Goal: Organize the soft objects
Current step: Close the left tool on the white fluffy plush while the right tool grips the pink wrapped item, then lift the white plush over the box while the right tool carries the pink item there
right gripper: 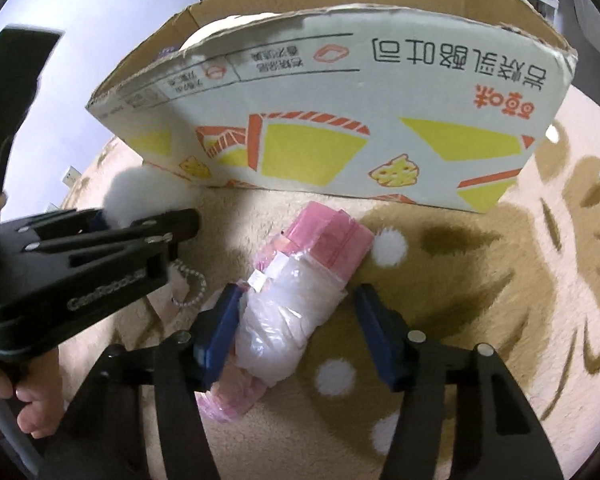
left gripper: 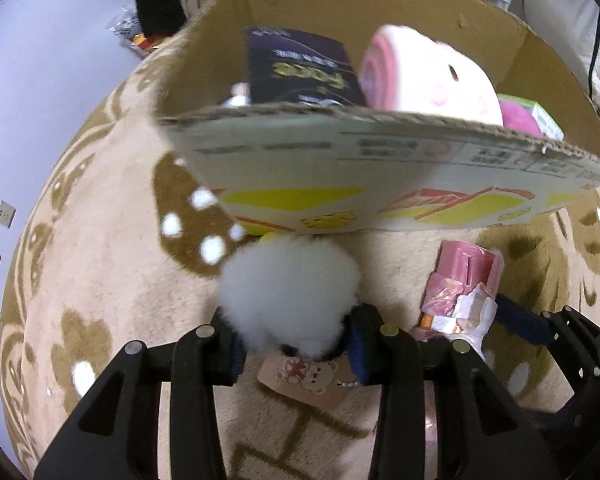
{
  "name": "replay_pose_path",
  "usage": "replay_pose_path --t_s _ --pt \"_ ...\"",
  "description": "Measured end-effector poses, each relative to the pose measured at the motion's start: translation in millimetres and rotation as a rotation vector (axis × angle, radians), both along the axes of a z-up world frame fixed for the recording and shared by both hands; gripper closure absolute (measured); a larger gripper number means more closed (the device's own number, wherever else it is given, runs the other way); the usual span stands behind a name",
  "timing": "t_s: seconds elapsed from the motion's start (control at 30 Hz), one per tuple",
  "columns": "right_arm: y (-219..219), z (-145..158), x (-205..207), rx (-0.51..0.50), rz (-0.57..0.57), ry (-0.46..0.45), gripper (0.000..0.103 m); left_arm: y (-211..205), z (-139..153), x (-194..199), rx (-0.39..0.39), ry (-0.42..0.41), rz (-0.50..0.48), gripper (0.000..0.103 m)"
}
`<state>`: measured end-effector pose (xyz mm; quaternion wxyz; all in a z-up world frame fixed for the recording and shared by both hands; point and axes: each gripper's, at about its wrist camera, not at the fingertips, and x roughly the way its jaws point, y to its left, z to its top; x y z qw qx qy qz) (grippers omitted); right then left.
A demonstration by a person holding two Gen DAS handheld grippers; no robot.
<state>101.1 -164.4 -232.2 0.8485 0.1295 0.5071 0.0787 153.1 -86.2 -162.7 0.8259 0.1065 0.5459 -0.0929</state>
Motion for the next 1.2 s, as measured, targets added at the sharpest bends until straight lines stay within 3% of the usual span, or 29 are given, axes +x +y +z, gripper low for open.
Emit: replay_pose_path --t_s 0.03,0.13,0.27,0.37,0.5,0.8,1.2 --pt "1.0 0.0 1.8 0.015 -0.001 -0.006 0.051 2.4 2.0 -1.8 0.001 -0.009 0.008 0.065" --pt "6.9 -1.8 6.8 0.007 0.013 -0.009 0.055 8.0 5.8 -7.9 0.005 -0.026 0.024 0.065" --pt "18.3 6.2 5.8 0.003 0.015 -0.038 0.075 17.0 15.3 -23.8 0.006 -0.044 0.048 0.065" --pt "16.7 16.3 4.6 0.014 0.004 -0.071 0.083 23.2 29.8 -23.9 -0.007 -0.056 0.061 0.065" --pt "-3.1 27.9 1.8 0.004 -0.007 -0.101 0.086 29.3 46.0 -29.5 -0.015 -0.098 0.073 0.065" --pt "-39.0 86.3 -34.1 -0.094 -0.036 -0.252 0.088 39.6 79.9 -57.4 -0.033 -0.245 0.070 0.065" --pt "-50.9 177.2 -77.3 -0.167 -0.044 -0.477 0.088 41.5 157.7 -86.3 -0.083 -0.465 0.027 0.065"
